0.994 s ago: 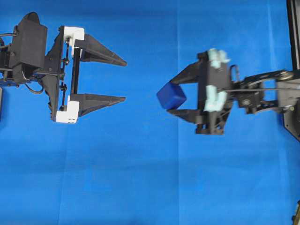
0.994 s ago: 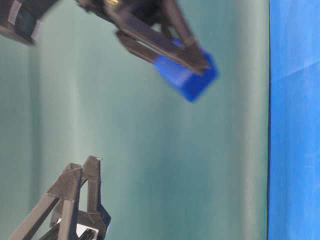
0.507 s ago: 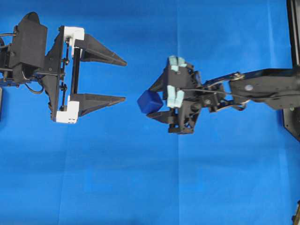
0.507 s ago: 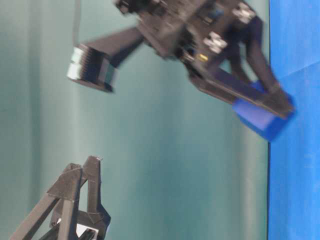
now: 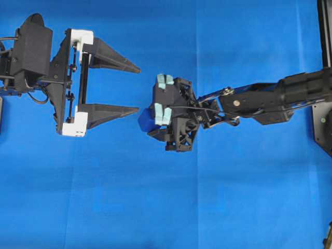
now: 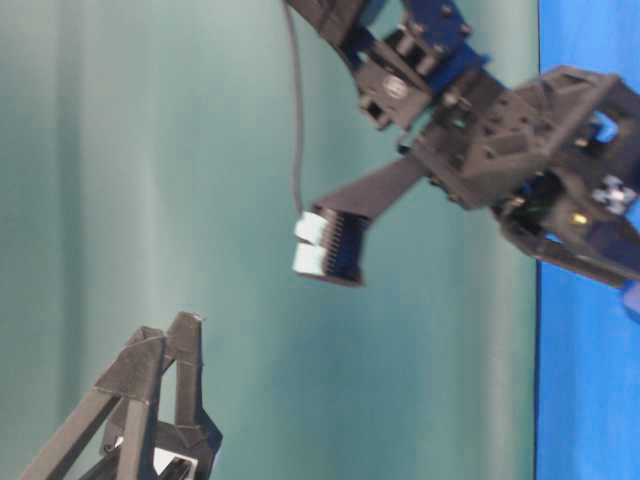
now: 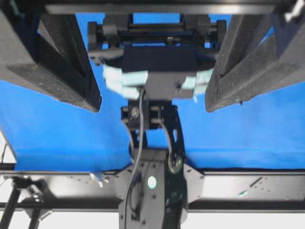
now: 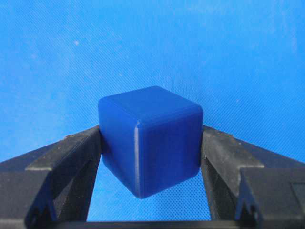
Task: Handover the blue block to the right arm after grasping it with the left arm, then place it in the designated position.
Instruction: 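Lower the cube with the right gripper toward the table center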
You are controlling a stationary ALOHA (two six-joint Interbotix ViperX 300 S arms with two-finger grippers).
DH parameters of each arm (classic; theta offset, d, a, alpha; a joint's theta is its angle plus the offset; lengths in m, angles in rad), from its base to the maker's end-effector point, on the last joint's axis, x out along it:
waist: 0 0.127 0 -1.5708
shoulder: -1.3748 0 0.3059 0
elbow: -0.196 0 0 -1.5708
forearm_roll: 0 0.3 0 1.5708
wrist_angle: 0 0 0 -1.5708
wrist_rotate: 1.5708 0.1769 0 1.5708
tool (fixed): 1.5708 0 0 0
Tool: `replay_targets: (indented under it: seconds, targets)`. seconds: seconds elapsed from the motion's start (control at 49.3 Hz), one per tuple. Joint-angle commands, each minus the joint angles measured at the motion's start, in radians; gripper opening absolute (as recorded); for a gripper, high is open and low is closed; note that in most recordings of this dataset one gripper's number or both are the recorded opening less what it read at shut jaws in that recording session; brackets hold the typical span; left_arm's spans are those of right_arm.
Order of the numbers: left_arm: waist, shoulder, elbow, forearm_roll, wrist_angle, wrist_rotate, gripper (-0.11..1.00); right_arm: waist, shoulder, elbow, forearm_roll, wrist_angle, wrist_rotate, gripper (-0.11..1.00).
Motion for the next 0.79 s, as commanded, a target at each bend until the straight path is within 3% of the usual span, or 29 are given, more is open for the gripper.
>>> replay_targets:
  seconds: [0.0, 0.771]
  targets:
    - [0.003, -0.032, -0.011, 0.000, -0.002, 0.002, 0.93, -0.005, -0.002, -0.028, 0.005, -0.006, 0.002, 0.54]
    - [0.003, -0.032, -0.011, -0.002, -0.003, 0.002, 0.93, -0.011, 0.035, -0.023, 0.011, -0.009, 0.002, 0.55]
